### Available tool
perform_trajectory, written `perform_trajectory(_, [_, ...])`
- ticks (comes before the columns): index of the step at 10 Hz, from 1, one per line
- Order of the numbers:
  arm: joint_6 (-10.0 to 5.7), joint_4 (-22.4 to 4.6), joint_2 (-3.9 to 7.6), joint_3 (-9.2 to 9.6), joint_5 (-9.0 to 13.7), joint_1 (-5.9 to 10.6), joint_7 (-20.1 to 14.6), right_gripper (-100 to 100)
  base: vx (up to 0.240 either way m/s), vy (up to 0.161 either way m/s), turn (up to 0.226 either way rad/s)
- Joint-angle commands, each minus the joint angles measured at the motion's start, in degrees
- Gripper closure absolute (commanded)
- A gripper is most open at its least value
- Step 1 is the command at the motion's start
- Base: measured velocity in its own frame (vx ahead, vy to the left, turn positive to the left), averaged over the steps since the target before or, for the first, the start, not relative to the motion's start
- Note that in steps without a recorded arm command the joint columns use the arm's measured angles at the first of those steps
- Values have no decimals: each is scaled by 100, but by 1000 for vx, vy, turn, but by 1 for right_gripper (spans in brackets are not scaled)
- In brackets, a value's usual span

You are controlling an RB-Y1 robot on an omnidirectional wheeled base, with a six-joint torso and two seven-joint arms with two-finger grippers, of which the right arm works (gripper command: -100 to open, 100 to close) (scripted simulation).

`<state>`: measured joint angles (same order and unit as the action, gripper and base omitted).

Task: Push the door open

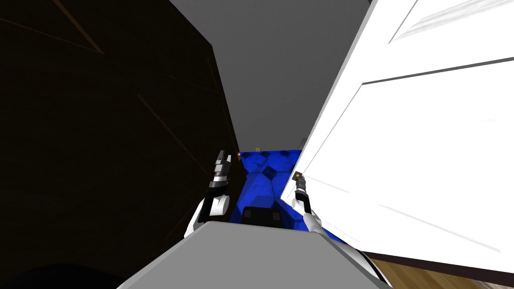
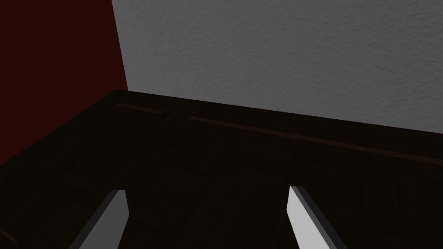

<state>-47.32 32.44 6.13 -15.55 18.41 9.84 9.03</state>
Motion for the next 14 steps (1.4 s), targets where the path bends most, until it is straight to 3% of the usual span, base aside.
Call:
perform_trajectory(1, [10, 69, -3, -72, 48, -16, 62, 100, 199, -14, -64])
perform_trajectory(12, [-72, 27, -38, -597, 414, 13, 431, 100, 190, -14, -59])
perform_trajectory(13, [-92, -66, -30, -568, 395, 27, 397, 100, 79, -8, -27])
perform_trajectory(14, [-121, -69, 1, -659, 463, 30, 438, 100, 109, -9, -33])
